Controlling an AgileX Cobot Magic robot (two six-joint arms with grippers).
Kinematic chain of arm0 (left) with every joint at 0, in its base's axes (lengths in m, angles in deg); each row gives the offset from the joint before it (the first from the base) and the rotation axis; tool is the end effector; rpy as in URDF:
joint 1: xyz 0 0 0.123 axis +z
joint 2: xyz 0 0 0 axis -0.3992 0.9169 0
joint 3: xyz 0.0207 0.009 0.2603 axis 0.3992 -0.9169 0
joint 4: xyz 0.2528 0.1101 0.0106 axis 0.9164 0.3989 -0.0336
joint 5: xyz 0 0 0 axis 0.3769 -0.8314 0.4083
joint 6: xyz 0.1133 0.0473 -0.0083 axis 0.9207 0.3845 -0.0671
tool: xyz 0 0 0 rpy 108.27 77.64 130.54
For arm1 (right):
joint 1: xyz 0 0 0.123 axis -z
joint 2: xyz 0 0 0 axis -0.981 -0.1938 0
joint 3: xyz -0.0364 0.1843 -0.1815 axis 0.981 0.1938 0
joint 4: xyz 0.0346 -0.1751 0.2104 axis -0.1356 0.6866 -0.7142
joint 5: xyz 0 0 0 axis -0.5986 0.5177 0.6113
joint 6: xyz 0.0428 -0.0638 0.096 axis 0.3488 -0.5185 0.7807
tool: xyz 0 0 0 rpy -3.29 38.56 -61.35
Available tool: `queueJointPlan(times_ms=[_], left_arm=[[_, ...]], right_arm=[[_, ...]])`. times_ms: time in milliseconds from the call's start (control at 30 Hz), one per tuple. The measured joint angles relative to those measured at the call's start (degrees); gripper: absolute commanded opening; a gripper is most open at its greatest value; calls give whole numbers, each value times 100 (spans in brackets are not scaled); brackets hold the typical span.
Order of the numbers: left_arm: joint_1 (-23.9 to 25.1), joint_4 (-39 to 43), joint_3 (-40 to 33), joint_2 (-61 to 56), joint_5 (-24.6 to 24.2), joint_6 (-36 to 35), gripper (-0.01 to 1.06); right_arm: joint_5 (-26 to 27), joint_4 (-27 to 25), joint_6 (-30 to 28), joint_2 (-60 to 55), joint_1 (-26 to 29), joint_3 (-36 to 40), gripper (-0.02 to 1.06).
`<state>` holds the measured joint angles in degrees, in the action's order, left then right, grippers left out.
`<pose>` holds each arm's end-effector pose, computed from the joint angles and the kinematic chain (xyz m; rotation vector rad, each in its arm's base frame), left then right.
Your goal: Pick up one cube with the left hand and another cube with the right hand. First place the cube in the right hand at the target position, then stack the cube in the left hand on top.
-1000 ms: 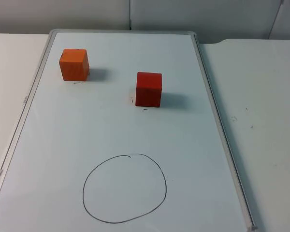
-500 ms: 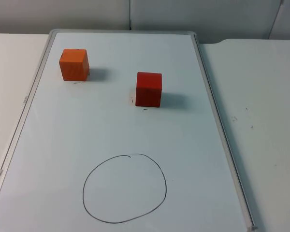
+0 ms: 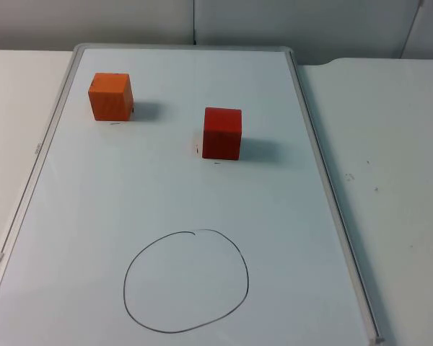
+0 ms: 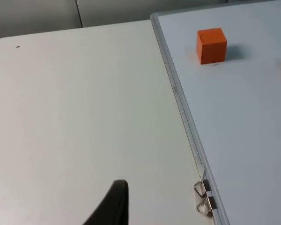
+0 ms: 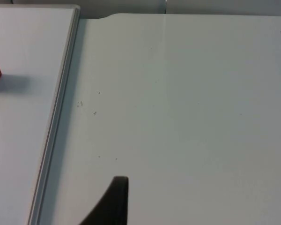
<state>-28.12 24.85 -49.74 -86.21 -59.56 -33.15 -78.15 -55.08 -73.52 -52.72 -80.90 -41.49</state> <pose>0.0666 -0.0039 0.2790 0.1303 2.0399 -0.0045 0.0667 -0.0086 0.2773 -0.0236 2.0518 -0.0946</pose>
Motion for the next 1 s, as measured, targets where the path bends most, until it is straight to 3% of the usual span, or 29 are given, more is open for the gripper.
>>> queueJointPlan(times_ms=[1000], left_arm=[[0, 0, 0, 0, -2, 0, 105]], right_arm=[[0, 0, 0, 0, 0, 0, 105]])
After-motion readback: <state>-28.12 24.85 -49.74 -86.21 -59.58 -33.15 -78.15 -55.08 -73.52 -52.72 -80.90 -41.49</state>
